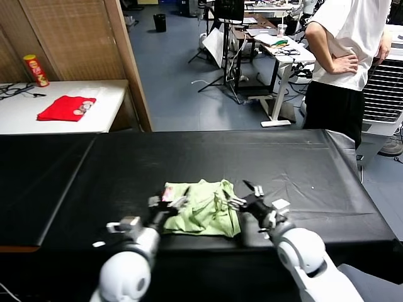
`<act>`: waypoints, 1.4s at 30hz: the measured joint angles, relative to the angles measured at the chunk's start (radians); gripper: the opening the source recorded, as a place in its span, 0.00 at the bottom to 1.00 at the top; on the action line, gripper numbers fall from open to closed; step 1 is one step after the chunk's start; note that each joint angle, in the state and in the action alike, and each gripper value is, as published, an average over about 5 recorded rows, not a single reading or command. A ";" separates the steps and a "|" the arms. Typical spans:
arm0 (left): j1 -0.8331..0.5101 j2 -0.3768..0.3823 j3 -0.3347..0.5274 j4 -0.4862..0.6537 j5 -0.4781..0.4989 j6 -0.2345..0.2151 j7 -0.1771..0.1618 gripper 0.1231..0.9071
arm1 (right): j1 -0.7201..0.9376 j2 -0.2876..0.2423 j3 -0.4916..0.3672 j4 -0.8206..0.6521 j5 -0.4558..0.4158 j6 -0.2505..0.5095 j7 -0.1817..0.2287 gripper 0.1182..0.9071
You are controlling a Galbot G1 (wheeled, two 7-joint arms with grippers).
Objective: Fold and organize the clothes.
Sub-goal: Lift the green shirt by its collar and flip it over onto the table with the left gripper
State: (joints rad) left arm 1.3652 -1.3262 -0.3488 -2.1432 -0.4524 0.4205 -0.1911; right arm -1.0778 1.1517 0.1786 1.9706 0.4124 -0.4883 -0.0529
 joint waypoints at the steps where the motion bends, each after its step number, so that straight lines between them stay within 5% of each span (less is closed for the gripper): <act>1: 0.007 0.017 -0.022 0.000 0.006 -0.005 0.000 0.86 | 0.023 0.006 -0.026 -0.005 -0.005 -0.015 0.013 0.86; 6: 0.044 0.051 -0.098 0.001 0.042 -0.024 0.002 0.86 | 0.147 0.031 -0.155 -0.039 -0.072 -0.133 0.047 0.86; 10: 0.069 0.050 -0.115 0.009 0.072 -0.034 0.005 0.86 | 0.200 0.024 -0.223 -0.042 -0.158 -0.232 0.010 0.86; 14: 0.075 0.047 -0.117 0.019 0.082 -0.037 0.007 0.86 | 0.192 -0.008 -0.236 -0.010 -0.255 -0.248 -0.032 0.86; 24: 0.057 0.037 -0.107 0.049 0.077 -0.040 0.021 0.86 | -0.012 -0.129 -0.074 0.103 -0.409 -0.248 -0.026 0.86; 29: 0.060 0.030 -0.116 0.060 0.071 -0.051 0.030 0.86 | -0.141 -0.126 0.051 0.120 -0.420 -0.247 0.028 0.86; 34: 0.063 0.018 -0.129 0.078 0.041 -0.066 0.042 0.86 | -0.243 -0.090 0.165 0.118 -0.351 -0.131 0.074 0.86; 42: 0.051 -0.014 -0.138 0.112 -0.163 -0.064 0.059 0.86 | -0.317 -0.036 0.223 0.128 -0.267 0.058 0.059 0.86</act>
State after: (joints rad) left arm 1.4159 -1.3406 -0.4871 -2.0317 -0.6151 0.3566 -0.1322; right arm -1.3953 1.1159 0.4018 2.0990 0.1458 -0.4302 0.0060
